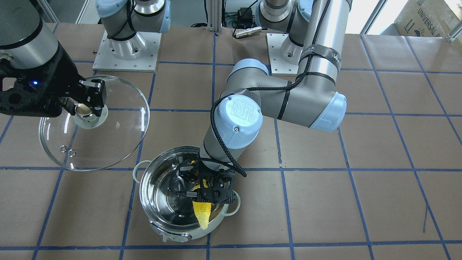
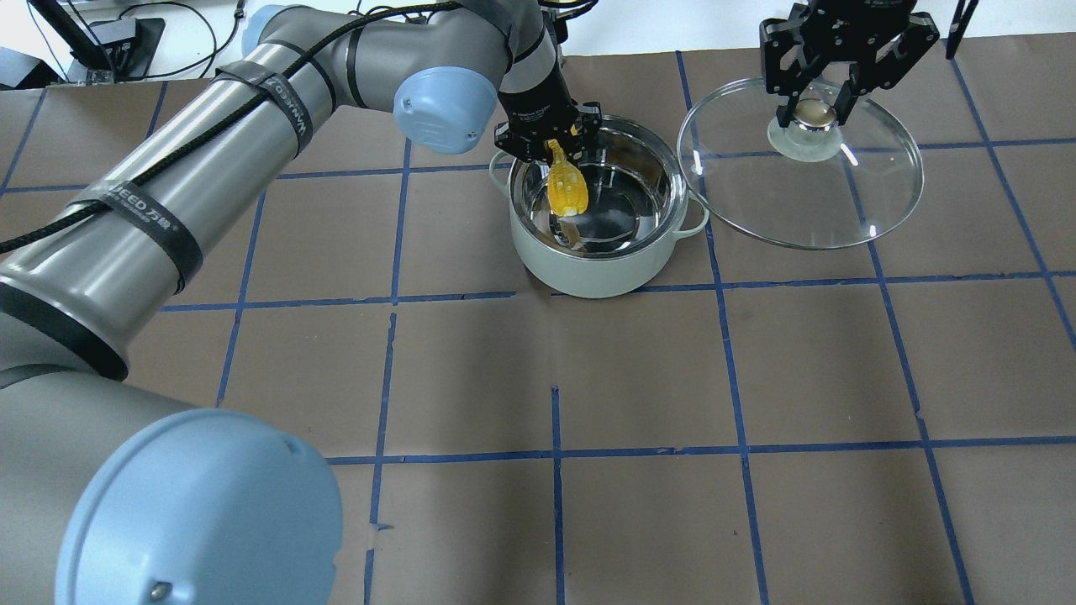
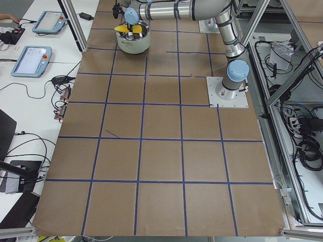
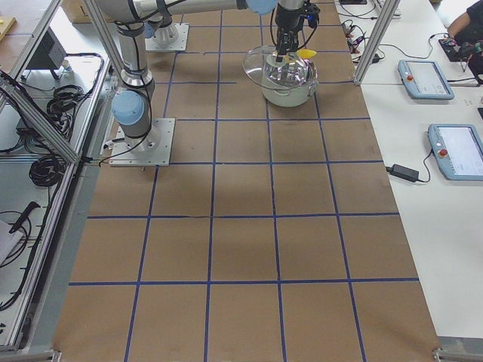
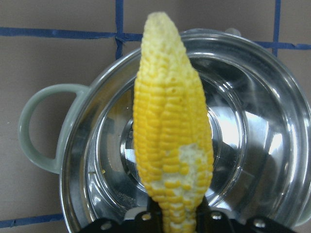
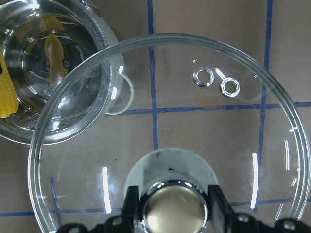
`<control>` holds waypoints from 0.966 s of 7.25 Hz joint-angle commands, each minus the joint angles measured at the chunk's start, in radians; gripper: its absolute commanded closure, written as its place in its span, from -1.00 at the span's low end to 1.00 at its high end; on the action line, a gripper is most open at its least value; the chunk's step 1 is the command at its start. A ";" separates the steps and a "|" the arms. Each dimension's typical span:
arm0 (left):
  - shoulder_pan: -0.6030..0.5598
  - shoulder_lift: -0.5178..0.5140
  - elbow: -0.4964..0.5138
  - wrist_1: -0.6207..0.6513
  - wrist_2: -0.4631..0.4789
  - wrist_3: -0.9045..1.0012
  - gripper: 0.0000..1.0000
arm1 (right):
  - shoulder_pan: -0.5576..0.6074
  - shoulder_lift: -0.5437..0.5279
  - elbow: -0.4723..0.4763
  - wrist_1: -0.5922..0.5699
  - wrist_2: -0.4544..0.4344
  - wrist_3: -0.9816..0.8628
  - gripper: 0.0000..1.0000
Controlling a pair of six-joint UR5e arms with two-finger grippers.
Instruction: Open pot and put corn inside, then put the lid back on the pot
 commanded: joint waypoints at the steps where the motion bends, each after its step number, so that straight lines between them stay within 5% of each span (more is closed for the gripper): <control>1: -0.024 -0.022 -0.004 0.010 0.026 -0.002 0.52 | -0.002 -0.001 0.000 0.000 -0.001 -0.001 0.35; 2: -0.029 -0.033 -0.001 0.013 0.024 -0.002 0.47 | 0.000 -0.001 0.000 0.000 -0.001 -0.001 0.35; 3: -0.035 -0.044 -0.004 0.017 0.035 -0.002 -0.44 | 0.003 -0.001 0.000 0.000 0.002 -0.001 0.35; 4: -0.044 -0.050 -0.004 0.019 0.084 -0.002 -0.79 | 0.001 -0.001 0.000 0.000 0.000 -0.001 0.35; 7: -0.052 -0.026 0.004 0.025 0.090 0.000 -0.99 | 0.004 -0.001 0.000 0.001 0.000 -0.001 0.35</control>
